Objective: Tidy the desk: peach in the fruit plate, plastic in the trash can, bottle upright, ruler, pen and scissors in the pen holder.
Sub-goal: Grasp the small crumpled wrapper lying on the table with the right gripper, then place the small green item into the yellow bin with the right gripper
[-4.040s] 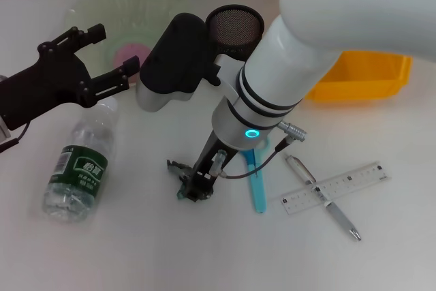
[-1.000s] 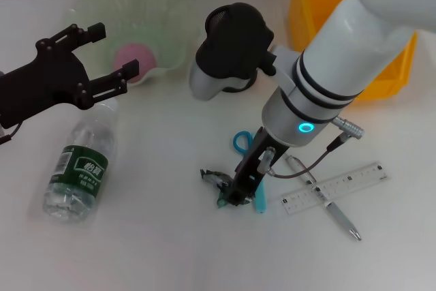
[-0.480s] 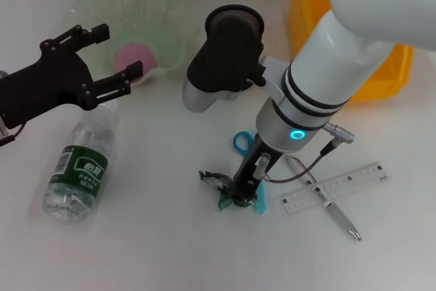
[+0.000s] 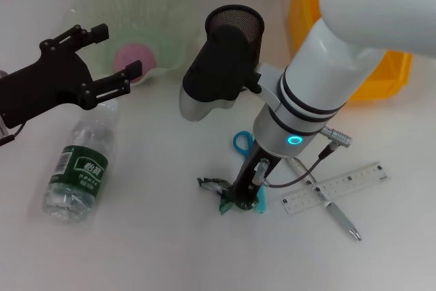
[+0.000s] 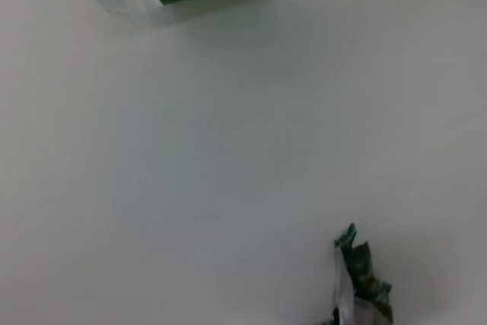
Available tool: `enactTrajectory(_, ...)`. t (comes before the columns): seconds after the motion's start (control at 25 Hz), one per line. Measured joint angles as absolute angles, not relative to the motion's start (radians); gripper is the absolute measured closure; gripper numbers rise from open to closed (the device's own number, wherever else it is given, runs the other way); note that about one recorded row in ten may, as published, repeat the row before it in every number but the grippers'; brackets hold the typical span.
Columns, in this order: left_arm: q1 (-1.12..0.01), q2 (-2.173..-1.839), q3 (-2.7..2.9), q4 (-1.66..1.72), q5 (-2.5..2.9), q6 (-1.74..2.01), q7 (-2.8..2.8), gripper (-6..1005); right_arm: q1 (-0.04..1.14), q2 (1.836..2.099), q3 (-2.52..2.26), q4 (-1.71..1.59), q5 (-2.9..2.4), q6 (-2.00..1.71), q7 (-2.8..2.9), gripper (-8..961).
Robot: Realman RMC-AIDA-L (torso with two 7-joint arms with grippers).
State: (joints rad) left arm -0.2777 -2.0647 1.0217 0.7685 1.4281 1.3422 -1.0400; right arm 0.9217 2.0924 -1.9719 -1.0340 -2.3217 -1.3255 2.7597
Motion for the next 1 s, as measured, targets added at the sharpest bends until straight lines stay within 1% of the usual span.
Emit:
enactTrajectory(0.28, -0.279, -2.066, 1.022, 0.771, 1.428, 1.342, -1.040, 157, 0.910, 2.092, -1.964, -1.074, -2.323, -1.334, 2.760, 932)
enactTrajectory(0.52, -0.279, -2.066, 1.022, 0.774, 1.428, 1.342, -1.041, 157, 0.894, 2.088, -1.933, -1.121, -2.341, -1.364, 2.761, 934)
enactTrajectory(0.64, -0.279, -2.066, 1.021, 0.775, 1.428, 1.343, -1.041, 157, 0.854, 2.087, -1.854, -1.207, -2.419, -1.421, 2.768, 935)
enactTrajectory(0.68, -0.279, -2.066, 1.021, 0.775, 1.428, 1.343, -1.041, 157, 0.819, 2.087, -1.785, -1.292, -2.480, -1.464, 2.770, 935)
enactTrajectory(1.0, -0.270, -2.066, 1.021, 0.776, 1.421, 1.351, -1.042, 157, 0.735, 2.084, -1.520, -1.511, -2.581, -1.555, 2.758, 930)
